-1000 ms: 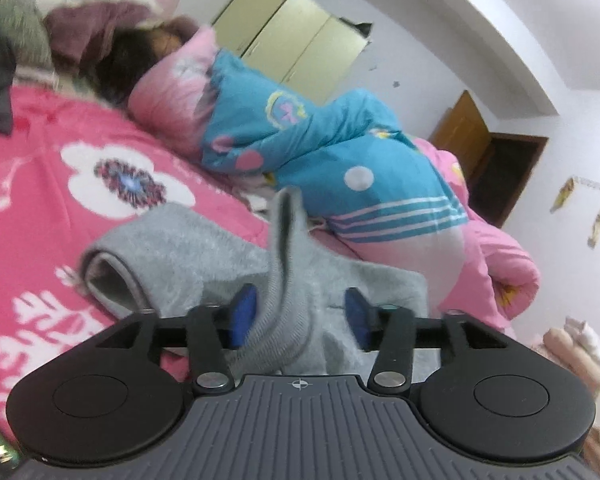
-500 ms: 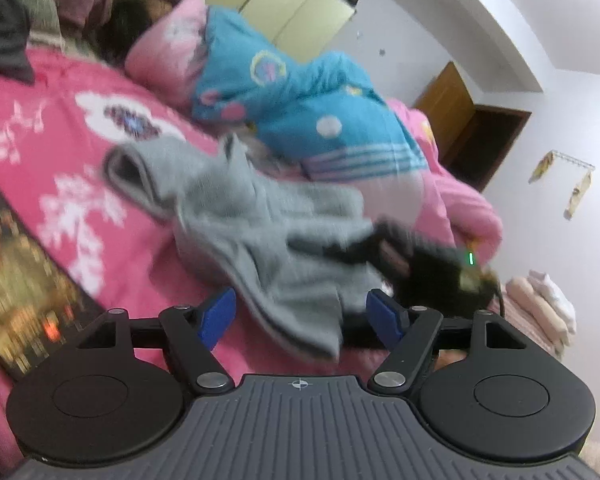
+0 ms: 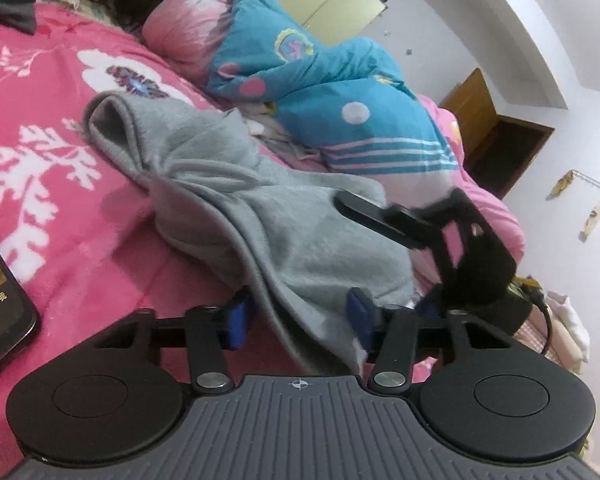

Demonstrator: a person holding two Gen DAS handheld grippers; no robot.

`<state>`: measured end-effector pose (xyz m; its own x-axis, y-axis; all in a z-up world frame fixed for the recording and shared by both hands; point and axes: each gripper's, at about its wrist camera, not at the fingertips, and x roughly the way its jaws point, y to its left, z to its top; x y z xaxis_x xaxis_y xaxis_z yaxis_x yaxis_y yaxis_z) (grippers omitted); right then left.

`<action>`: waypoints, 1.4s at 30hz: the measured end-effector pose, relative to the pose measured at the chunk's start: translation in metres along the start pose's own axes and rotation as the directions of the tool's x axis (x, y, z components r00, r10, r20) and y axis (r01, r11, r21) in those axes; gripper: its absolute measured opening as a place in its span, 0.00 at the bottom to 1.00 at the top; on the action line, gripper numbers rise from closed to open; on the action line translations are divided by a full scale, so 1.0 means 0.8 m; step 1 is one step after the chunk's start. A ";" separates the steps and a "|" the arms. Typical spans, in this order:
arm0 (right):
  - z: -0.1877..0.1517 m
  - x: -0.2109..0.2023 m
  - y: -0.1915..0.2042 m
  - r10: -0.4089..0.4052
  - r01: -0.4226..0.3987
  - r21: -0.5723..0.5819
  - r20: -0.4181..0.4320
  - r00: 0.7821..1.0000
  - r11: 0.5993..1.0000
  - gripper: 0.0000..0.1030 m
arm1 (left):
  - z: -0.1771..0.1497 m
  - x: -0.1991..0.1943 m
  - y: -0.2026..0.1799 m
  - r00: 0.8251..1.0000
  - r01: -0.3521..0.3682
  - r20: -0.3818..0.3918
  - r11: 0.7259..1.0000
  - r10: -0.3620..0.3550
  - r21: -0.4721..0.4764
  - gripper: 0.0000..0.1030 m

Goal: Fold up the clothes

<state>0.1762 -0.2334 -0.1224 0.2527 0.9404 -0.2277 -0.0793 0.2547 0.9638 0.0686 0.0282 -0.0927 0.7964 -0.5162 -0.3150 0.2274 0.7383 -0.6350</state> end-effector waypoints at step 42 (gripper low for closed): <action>0.105 0.156 0.103 -0.710 0.513 -0.840 0.254 0.657 0.174 0.56 | -0.001 0.016 -0.011 0.997 -0.067 -0.027 0.995 0.069 0.070 0.14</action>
<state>0.2823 -0.1142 -0.0598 0.4675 0.3794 -0.7984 -0.6943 0.7166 -0.0660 0.0763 0.0151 -0.0914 0.7950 -0.4753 -0.3770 0.2121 0.7999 -0.5614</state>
